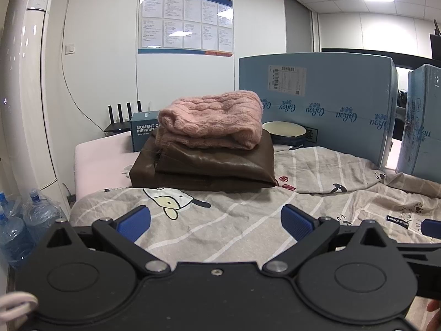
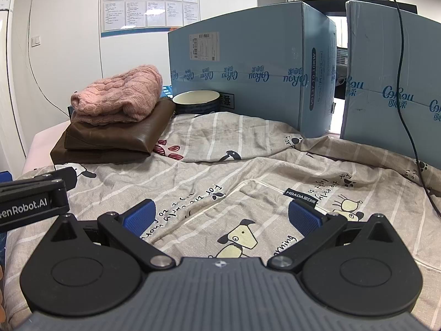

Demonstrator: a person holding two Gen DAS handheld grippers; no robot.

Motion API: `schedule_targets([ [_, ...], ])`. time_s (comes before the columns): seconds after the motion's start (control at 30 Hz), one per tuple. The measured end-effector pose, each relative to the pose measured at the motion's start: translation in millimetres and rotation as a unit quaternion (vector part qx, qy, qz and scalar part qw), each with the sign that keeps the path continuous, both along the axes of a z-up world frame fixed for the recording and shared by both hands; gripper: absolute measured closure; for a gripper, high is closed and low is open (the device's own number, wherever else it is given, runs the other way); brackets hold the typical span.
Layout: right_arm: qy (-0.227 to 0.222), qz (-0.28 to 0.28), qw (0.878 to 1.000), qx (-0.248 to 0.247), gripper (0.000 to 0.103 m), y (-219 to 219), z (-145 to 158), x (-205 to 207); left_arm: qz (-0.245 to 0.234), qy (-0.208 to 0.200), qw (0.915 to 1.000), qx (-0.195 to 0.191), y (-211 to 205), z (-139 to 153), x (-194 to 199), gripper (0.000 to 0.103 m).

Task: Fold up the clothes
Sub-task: 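Move both grippers toward the crumpled white T-shirt on the bed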

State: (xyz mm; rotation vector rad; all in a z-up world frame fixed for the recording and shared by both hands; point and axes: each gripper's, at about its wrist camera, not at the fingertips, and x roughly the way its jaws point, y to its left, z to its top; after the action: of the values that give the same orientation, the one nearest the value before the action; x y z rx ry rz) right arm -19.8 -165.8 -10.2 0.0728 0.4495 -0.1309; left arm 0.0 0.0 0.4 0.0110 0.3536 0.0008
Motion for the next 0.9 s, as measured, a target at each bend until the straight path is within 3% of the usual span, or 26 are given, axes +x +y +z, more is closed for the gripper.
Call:
schedule_targets([
  [0.5, 0.007, -0.013, 1.0, -0.003, 0.0, 0, -2, -1, 0.0, 0.01, 0.9999, -0.008, 2, -2, 5, 0.0],
  [0.9, 0.042, -0.072, 0.996, -0.007, 0.0, -10, 5, -10, -0.068, 0.035, 0.9962, -0.043, -6, -7, 16, 0.0],
])
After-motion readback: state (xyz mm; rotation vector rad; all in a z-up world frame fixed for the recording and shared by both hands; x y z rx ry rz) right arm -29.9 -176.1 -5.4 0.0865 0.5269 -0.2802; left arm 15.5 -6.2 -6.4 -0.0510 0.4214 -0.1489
